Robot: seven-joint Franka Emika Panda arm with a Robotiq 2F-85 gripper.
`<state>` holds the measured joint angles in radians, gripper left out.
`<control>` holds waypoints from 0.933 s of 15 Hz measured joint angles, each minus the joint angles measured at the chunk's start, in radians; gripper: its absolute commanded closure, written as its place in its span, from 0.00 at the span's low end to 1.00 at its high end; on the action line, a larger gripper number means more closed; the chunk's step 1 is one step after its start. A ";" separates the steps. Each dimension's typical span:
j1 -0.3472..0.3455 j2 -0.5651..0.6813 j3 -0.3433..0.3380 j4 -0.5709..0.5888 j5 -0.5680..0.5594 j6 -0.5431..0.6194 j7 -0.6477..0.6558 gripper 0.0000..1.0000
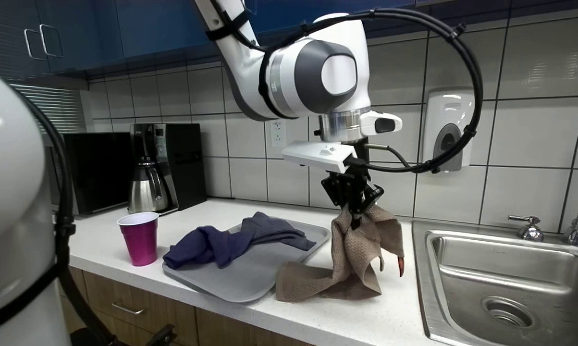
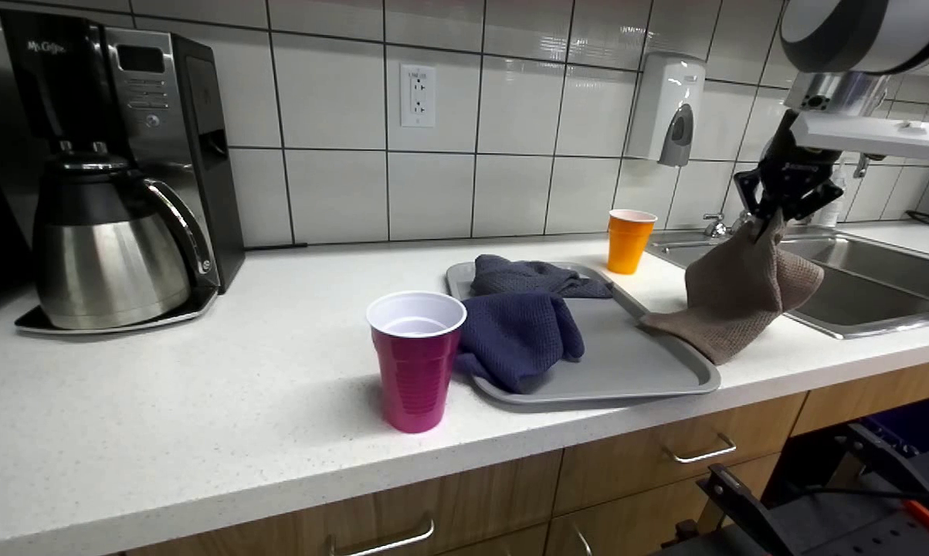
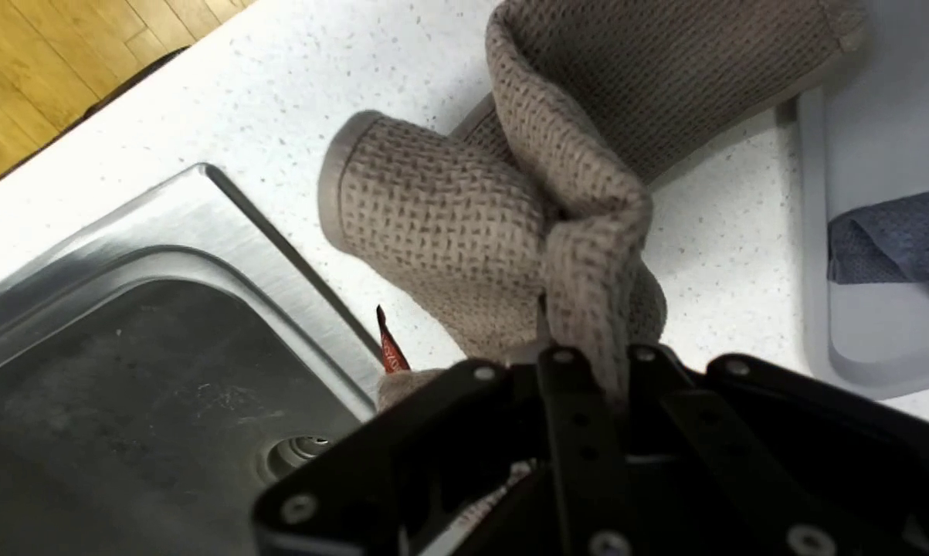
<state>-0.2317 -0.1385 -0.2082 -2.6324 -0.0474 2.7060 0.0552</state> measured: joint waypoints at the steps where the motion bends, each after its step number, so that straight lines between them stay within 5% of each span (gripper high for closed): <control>1: 0.003 0.015 0.002 0.004 0.000 0.000 0.000 0.99; 14: 0.049 0.174 0.013 0.049 0.000 0.000 0.001 0.99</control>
<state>-0.1823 0.0355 -0.1948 -2.5838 -0.0474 2.7062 0.0567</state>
